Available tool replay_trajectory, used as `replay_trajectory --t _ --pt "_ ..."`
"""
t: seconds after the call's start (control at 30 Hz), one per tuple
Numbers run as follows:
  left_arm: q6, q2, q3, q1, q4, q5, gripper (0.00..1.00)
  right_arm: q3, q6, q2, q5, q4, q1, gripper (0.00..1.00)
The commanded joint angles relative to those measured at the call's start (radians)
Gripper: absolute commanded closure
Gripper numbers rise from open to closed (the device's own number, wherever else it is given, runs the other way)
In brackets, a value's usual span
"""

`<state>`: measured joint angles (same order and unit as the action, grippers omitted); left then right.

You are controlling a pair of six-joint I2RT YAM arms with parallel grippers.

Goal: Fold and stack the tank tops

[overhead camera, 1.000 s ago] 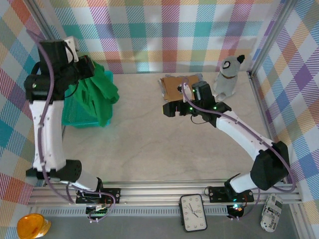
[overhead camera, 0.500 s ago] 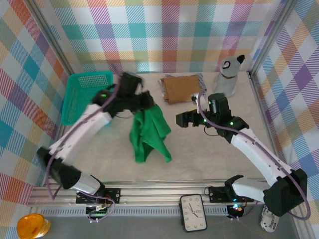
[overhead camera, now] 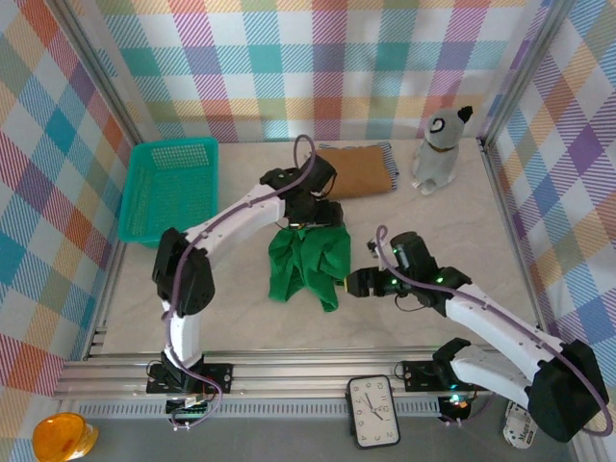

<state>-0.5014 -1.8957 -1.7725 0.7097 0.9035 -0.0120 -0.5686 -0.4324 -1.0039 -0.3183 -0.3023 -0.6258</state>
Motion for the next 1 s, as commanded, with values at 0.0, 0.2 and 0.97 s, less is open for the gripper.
replay_trajectory --t 0.0,0.2,0.97 --pt "0.065 0.211 0.125 -0.026 0.118 -0.107 0.19 0.005 -0.037 -0.093 0.065 0.14 -0.087 0.31" --pt "-0.053 0.44 0.602 -0.055 -0.008 -0.065 0.22 -0.112 0.058 -0.35 0.156 0.217 -0.195 0.38" --pt "-0.092 0.35 0.768 -0.032 -0.192 0.045 1.0 -0.233 0.133 -0.358 0.328 0.044 -0.212 0.96"
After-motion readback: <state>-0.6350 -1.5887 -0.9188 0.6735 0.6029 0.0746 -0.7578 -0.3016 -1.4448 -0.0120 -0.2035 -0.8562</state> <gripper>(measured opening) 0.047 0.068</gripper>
